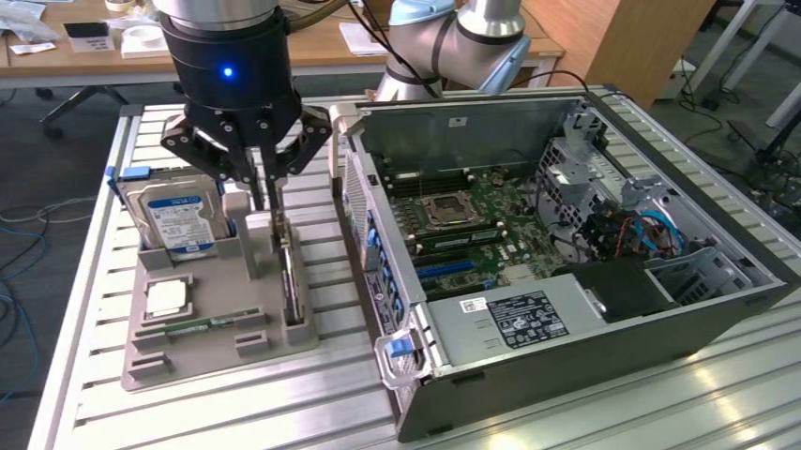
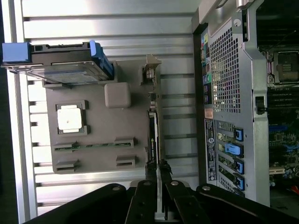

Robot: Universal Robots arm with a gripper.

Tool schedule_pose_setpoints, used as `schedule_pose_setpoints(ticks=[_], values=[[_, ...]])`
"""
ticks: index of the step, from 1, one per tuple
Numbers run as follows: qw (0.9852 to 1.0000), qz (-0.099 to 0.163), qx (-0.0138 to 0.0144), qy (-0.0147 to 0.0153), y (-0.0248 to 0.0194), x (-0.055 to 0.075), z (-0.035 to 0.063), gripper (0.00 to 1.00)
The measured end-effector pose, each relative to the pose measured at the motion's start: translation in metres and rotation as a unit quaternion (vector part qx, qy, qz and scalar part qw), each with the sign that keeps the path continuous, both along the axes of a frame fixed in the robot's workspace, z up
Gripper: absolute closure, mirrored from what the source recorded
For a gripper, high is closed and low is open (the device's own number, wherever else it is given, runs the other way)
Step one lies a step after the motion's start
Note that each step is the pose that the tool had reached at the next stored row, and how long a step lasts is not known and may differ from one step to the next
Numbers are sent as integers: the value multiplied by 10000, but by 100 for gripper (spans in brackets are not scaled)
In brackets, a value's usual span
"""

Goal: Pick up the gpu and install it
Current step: 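Pick up the gpu and move the gpu toward the slot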

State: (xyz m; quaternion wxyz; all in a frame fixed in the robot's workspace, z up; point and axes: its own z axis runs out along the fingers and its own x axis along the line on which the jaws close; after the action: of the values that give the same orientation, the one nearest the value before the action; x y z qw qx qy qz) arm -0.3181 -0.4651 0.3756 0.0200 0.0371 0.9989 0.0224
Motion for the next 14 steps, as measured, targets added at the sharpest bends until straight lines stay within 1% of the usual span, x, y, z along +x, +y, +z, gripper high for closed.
schedule_pose_setpoints(ticks=[1,2,4,6,7,8,9,14], values=[[10000,0,0,0,0,0,0,76],[10000,-1,0,0,0,0,0,76],[10000,0,0,0,0,0,0,65],[10000,0,0,0,0,0,0,65],[10000,-1,0,0,0,0,0,59],[10000,0,0,0,0,0,0,59],[10000,-1,0,0,0,0,0,53],[10000,0,0,0,0,0,0,53]])
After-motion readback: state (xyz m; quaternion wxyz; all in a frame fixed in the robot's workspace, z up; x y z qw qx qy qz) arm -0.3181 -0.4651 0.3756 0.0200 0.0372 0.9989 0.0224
